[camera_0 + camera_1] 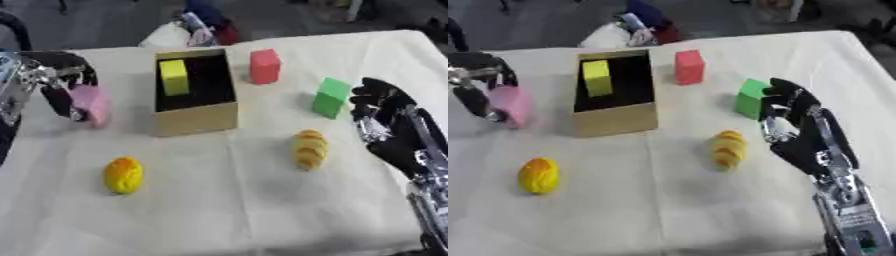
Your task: Pick up objects on the table and place them in the box.
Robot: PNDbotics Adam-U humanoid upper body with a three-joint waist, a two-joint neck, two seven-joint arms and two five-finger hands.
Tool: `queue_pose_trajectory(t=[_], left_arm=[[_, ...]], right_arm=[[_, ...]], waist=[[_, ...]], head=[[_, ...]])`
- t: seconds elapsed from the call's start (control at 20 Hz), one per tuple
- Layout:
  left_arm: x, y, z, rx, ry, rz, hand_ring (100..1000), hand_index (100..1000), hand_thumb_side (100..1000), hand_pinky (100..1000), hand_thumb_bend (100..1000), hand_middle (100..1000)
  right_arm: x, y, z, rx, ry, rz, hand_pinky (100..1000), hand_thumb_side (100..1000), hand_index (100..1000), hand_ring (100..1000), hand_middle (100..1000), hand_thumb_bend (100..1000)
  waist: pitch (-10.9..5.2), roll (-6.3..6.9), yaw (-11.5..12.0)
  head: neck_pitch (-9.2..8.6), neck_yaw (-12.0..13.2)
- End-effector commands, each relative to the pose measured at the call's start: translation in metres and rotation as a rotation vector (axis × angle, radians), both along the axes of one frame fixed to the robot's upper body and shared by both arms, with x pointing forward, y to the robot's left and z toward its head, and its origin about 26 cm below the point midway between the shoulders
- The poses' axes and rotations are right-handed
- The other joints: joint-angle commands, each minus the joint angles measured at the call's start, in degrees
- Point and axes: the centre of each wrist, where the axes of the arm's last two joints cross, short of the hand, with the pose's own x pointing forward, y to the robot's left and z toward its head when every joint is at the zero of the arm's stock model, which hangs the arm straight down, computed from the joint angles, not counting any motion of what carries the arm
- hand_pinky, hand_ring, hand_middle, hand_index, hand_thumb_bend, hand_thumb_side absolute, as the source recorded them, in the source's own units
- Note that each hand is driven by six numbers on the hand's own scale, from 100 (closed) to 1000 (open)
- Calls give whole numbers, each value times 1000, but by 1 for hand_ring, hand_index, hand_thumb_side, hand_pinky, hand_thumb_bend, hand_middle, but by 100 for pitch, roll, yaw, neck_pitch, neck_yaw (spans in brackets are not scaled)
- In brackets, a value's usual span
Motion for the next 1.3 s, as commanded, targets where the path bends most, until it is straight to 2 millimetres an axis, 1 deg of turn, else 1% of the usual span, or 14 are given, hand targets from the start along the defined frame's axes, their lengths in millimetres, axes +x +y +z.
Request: queue_pose_trajectory(t=[0.05,0.15,0.25,0.4,0.55,0.6,0.65,0.85,0.95,1.0,1.05,1.1,1.2,1.3], left_arm=[[-8,-8,48,-34,-169,-63,551,667,154,674,448,541],[-10,-26,57,-44,-208,-137,555,670,160,678,452,545],[-9,-47,58,-47,-219,-208,567,679,159,685,455,557],[-6,-78,47,-30,-169,-303,573,684,165,685,456,565],[-3,-100,34,-41,-138,-361,579,689,165,690,460,569],[-2,-106,28,-43,-128,-376,584,693,191,693,519,573],[-1,-109,24,-44,-119,-386,584,693,166,693,460,574],[0,-113,14,-33,-74,-402,612,721,188,713,474,606],[1,-111,10,-17,-34,-398,659,759,209,739,496,660],[1,-108,9,-5,-10,-394,702,786,242,764,546,710],[0,-106,9,9,12,-390,721,803,254,776,564,734],[0,-103,10,25,32,-383,763,863,329,809,662,796],[-3,-94,15,59,58,-366,805,931,418,841,776,856],[-6,-85,21,67,60,-353,824,950,490,860,860,879]], right_arm=[[1,-3,5,-19,-16,-1,708,331,866,774,742,100],[1,-3,5,-20,-15,0,708,330,866,774,742,100],[1,-3,5,-20,-14,2,708,331,866,774,742,100],[1,-1,4,-18,-13,9,708,330,866,774,742,100],[1,-1,4,-15,-12,11,708,330,866,774,742,100],[1,-1,4,-14,-12,12,708,333,867,774,742,100],[1,0,4,-13,-12,13,708,330,867,774,742,100],[1,-1,4,-13,-12,11,708,331,867,774,742,100],[1,-1,4,-12,-13,10,708,332,866,774,742,100],[1,-1,4,-12,-13,10,708,332,866,774,742,100],[2,-1,4,-13,-13,10,708,332,867,774,741,100],[2,-1,4,-13,-14,10,708,332,867,774,741,100],[1,-2,4,-14,-13,6,708,332,867,774,741,100],[1,-2,4,-15,-13,2,708,333,867,774,741,100]], waist=[[-171,29,6],[-182,31,6],[-193,26,-6],[-206,7,-68],[-207,-7,-135],[-206,-10,-155],[-204,-11,-169],[-196,1,-186],[-189,13,-176],[-185,17,-168],[-182,19,-163],[-179,20,-155],[-174,22,-135],[-170,25,-111]], head=[[27,4],[27,18],[27,34],[27,55],[27,60],[27,64],[27,67],[27,59],[27,56],[27,54],[27,51],[27,42],[27,27],[27,11]])
